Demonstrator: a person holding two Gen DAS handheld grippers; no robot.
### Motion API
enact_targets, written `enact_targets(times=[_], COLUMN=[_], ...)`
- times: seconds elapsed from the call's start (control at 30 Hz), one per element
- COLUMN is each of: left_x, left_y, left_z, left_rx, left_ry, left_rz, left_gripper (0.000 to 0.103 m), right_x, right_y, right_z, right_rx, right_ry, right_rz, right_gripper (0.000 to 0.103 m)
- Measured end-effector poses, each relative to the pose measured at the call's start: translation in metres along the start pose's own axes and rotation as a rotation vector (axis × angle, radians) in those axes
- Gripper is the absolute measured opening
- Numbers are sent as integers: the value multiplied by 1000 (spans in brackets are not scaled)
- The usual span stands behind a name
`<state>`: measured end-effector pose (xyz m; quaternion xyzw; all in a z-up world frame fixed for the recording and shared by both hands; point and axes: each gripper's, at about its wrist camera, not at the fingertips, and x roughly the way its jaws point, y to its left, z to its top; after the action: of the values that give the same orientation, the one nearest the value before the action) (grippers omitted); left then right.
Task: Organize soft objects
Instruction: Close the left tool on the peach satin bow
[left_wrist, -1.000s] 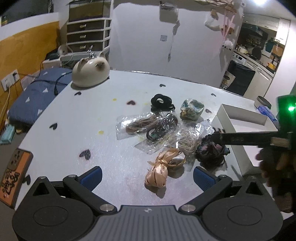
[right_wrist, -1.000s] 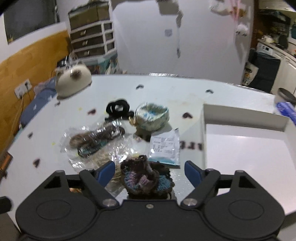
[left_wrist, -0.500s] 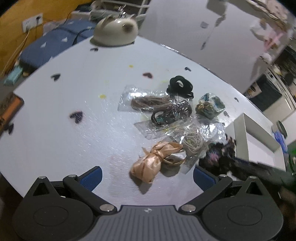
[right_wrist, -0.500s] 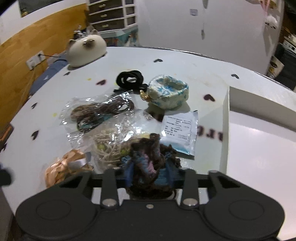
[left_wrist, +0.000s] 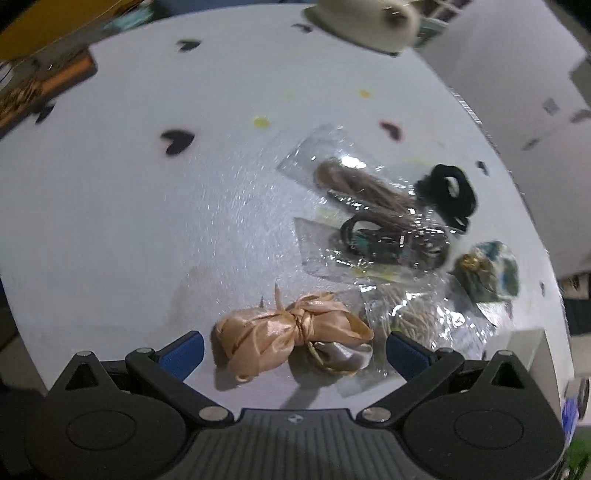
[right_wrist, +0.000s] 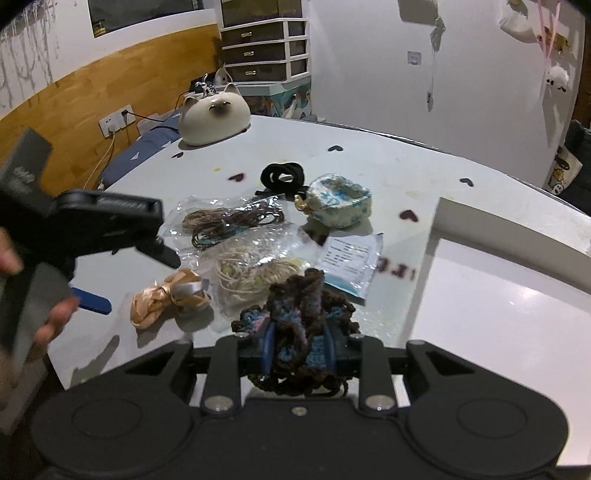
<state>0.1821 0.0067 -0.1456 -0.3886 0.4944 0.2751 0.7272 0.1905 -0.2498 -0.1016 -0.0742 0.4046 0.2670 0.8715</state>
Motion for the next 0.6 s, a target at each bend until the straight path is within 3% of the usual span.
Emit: enact_targets(times=[0.13,0.3,0.37,0.6], left_x=[16,20,18,9], left_y=[-7,-6,-3,14], left_z=[-3,-7,-8,-12], left_rx=[-55,-52,-24,58], left_ry=[17,5,-12,-16], left_rz=[74,114,99,14], left_gripper=[101,74,62,34], right_x=[-7,-15,-16,-17], right_y=[-12,-18,-17,-11], right_z=[-6,-10,-10,-9], right_rx=[13,23,18,21], right_ry=[-4,-14,-15,-28], right_rz=[-17,-12,-11,-13], right_gripper=[28,28,28,28])
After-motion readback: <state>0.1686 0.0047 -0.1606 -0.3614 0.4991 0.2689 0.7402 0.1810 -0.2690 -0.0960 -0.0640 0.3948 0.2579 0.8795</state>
